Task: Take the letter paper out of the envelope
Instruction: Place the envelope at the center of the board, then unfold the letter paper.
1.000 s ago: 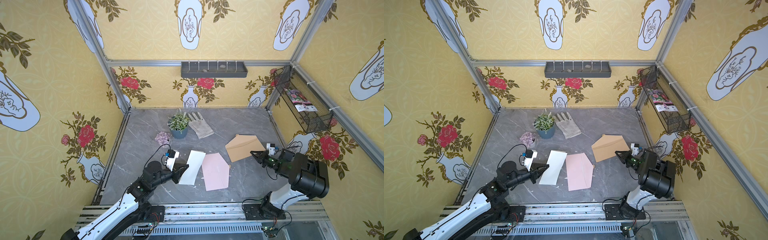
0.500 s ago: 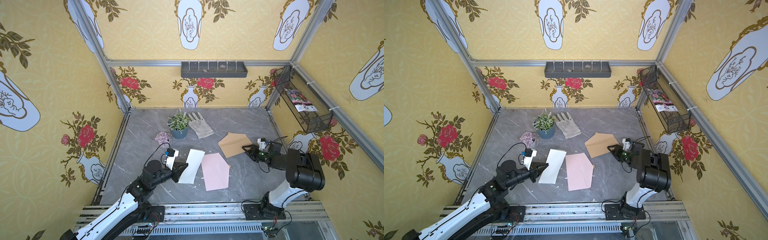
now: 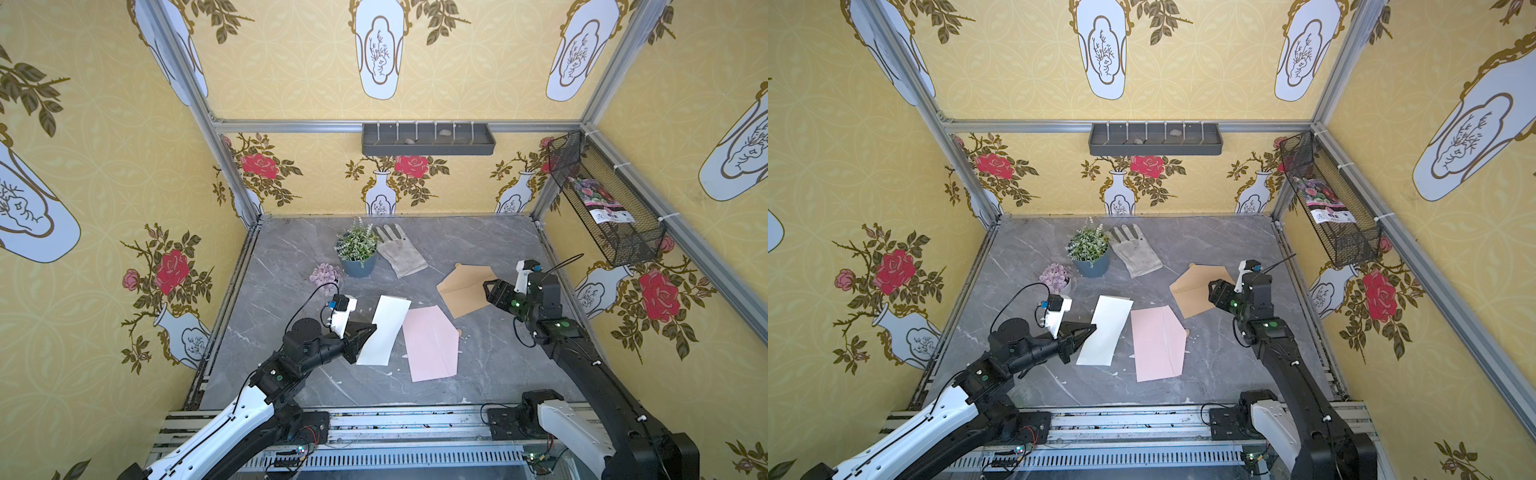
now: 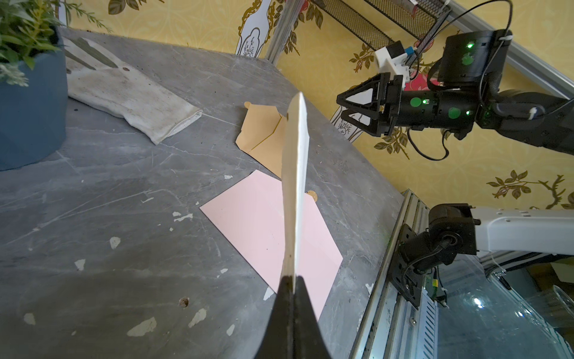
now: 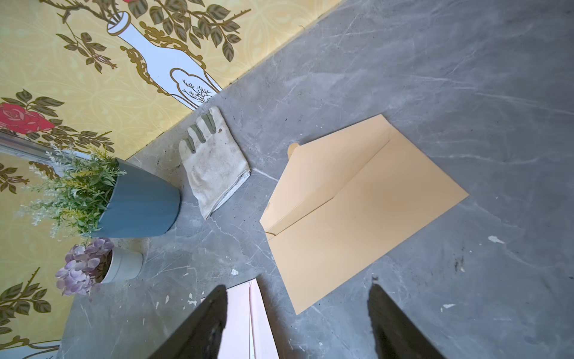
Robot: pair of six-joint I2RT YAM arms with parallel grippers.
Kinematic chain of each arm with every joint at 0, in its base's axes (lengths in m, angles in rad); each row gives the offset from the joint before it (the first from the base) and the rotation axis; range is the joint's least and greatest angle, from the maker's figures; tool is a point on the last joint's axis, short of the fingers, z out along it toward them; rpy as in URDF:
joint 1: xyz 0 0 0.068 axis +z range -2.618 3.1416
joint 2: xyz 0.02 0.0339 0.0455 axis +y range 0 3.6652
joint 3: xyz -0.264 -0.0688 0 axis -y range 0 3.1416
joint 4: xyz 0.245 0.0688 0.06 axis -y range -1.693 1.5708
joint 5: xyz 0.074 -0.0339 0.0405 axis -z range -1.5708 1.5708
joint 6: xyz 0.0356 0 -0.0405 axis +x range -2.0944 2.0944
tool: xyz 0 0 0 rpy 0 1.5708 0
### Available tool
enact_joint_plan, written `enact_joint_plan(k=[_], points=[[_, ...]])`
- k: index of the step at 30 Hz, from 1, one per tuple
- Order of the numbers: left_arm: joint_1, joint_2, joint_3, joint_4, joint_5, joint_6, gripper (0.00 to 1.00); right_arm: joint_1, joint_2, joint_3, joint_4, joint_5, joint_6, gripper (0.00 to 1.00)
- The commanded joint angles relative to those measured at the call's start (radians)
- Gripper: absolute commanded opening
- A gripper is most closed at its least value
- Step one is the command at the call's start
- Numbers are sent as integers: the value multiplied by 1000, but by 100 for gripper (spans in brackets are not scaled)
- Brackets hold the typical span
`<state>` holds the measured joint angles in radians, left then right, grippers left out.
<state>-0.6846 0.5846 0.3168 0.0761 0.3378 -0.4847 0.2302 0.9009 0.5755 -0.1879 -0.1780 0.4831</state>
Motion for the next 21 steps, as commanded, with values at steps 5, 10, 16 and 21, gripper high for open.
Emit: enact_joint_plan(k=[5,10,16,21], points=[[0,8,-6,29,-11,-20,0,450,-1,-11,-89,210,29,97],[0,15,-12,51,-32,-23,0,745,103,41,-57,449,101,97],[0,-36,-30,51,-67,-50,0,797,169,-57,304,318,61,99],[0,-136,-33,-24,-105,-51,0,664,131,-178,569,21,64,64]])
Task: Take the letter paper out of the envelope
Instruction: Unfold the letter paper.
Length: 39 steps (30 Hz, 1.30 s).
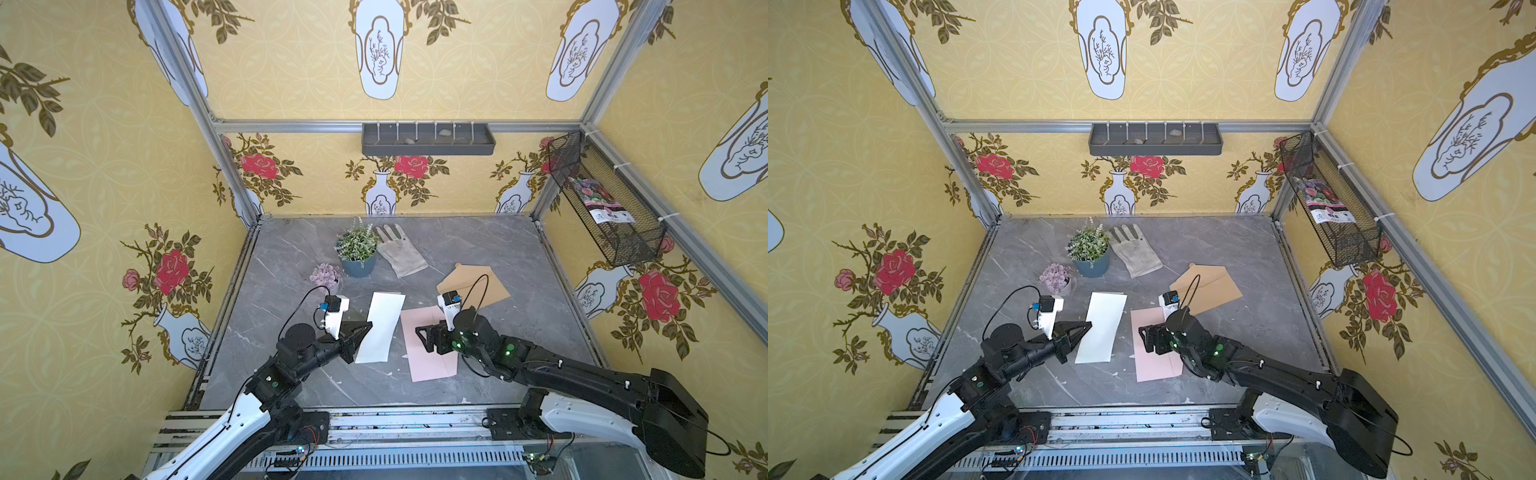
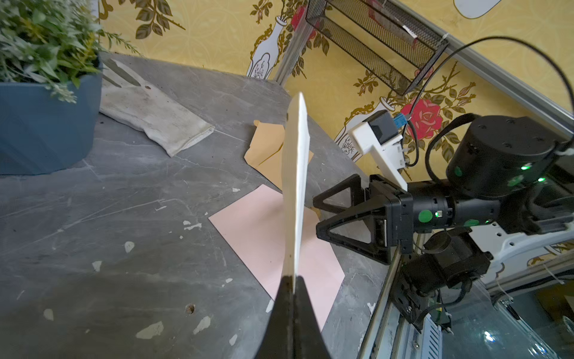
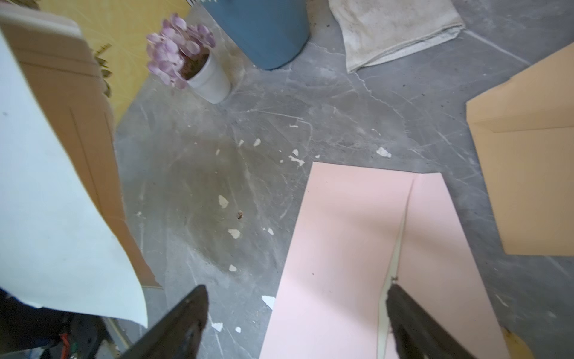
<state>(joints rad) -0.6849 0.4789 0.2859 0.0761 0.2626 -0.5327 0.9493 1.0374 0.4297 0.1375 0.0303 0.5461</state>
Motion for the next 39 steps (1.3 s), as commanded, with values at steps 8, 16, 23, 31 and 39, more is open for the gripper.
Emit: enact_joint_plan(k=[8,16,23,31,39], points=[[1,-50,-6,-27,-29,-2,0,-121,100,20,209,-335,-1,48],[1,-37,-4,23,5,-35,0,-123,114,-27,349,-388,-4,59],[1,20,31,36,60,-41,0,-150,133,-67,429,-447,5,27],[23,-9,24,77,110,-95,0,-198,159,-170,720,-584,15,33],[140,100,-18,278,325,-228,0,-196,291,-145,942,-682,42,36]])
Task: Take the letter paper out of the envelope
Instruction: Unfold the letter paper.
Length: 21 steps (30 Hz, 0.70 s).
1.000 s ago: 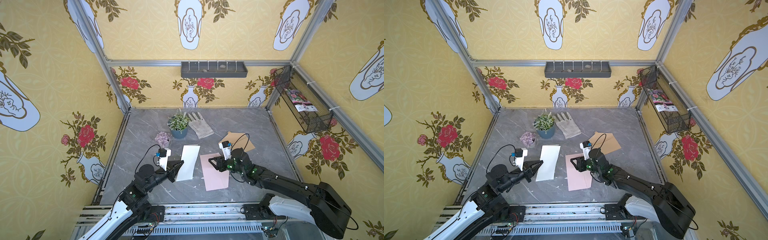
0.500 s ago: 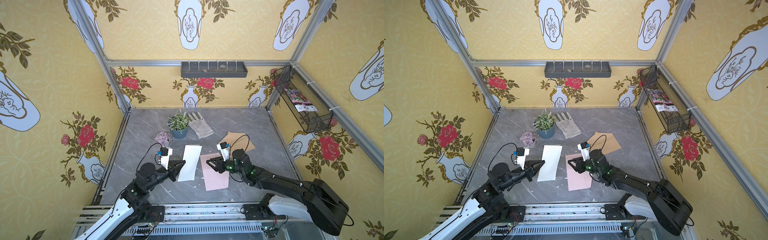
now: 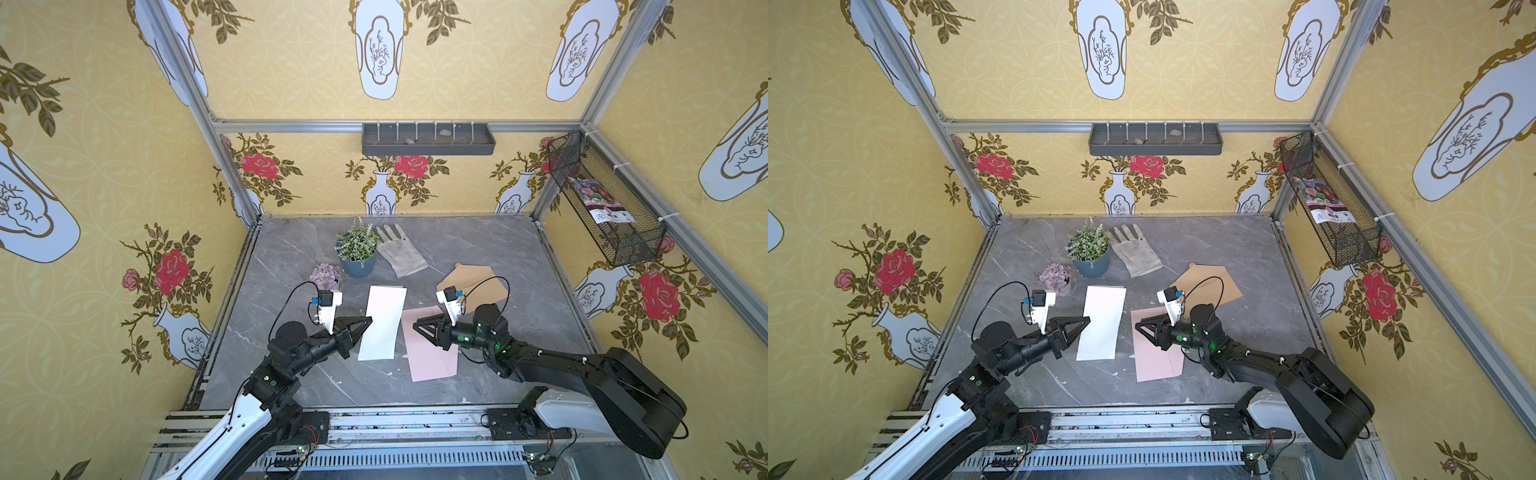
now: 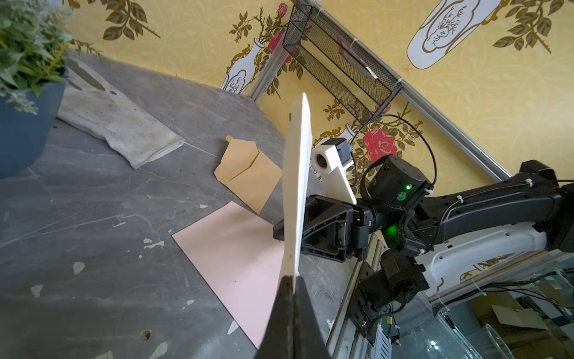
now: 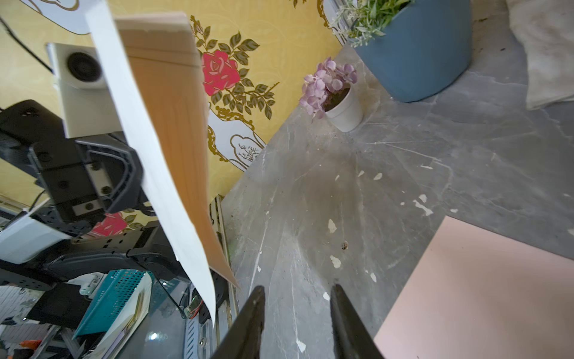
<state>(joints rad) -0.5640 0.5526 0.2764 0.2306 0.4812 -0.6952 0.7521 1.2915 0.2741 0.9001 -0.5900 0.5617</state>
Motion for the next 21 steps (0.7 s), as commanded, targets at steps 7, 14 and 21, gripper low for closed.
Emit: enact_joint_plan(k=[7,14,21], points=[[29,57,-7,167,146,-90,0,14,206,69,349,-114,77,33],[41,98,-20,215,187,-108,0,16,343,98,523,-166,151,25],[62,89,-18,177,179,-82,0,66,303,124,395,-149,101,19]])
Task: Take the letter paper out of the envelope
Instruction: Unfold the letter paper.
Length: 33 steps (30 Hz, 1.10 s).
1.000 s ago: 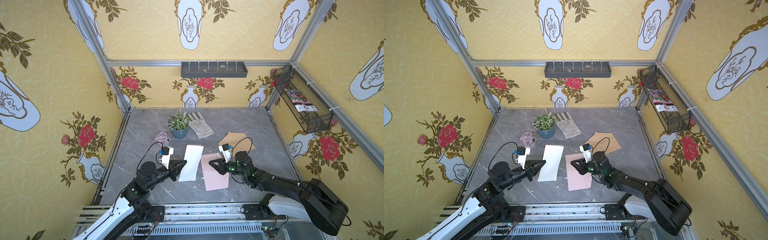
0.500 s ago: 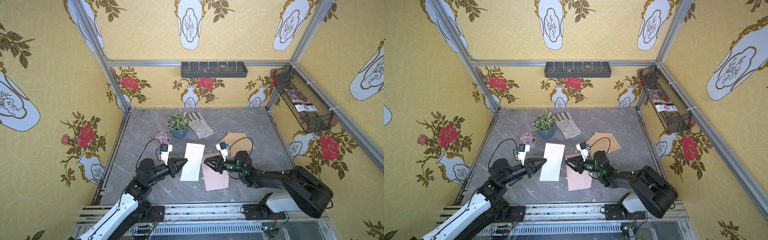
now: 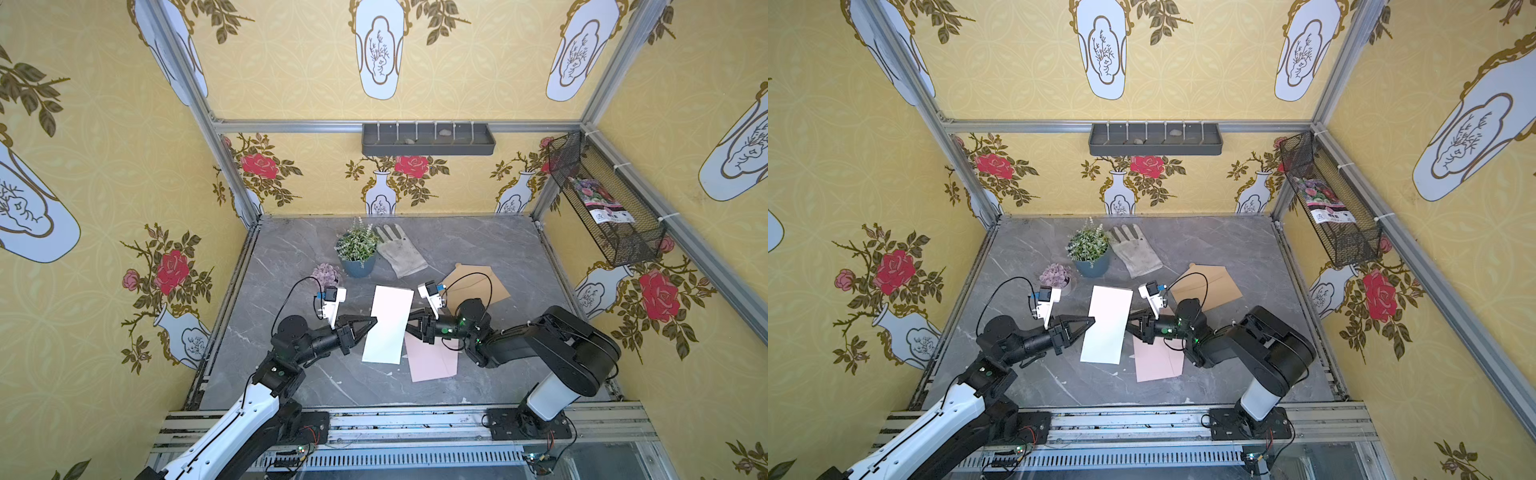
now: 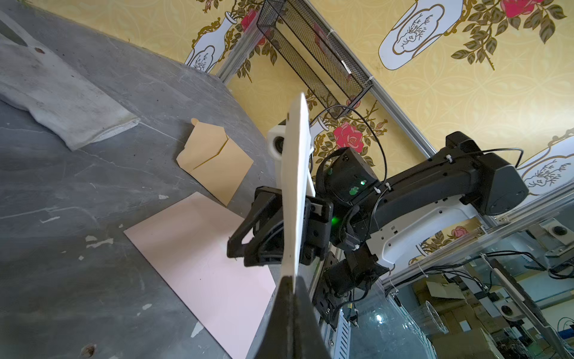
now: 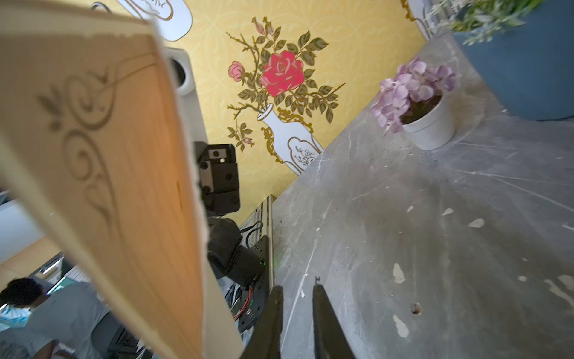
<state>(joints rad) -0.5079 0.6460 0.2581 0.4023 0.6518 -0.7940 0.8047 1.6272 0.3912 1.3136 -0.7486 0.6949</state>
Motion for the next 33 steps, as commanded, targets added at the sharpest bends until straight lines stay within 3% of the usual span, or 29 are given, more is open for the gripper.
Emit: enact_joint_plan(k=[1,6,33], points=[[10,-6,0,0,6,21,0,25,-60,10,-73,27,-59,19],[26,7,14,4,15,23,0,80,-162,47,-341,68,-175,22],[51,49,76,2,40,37,0,61,-291,-33,-415,43,-196,24]])
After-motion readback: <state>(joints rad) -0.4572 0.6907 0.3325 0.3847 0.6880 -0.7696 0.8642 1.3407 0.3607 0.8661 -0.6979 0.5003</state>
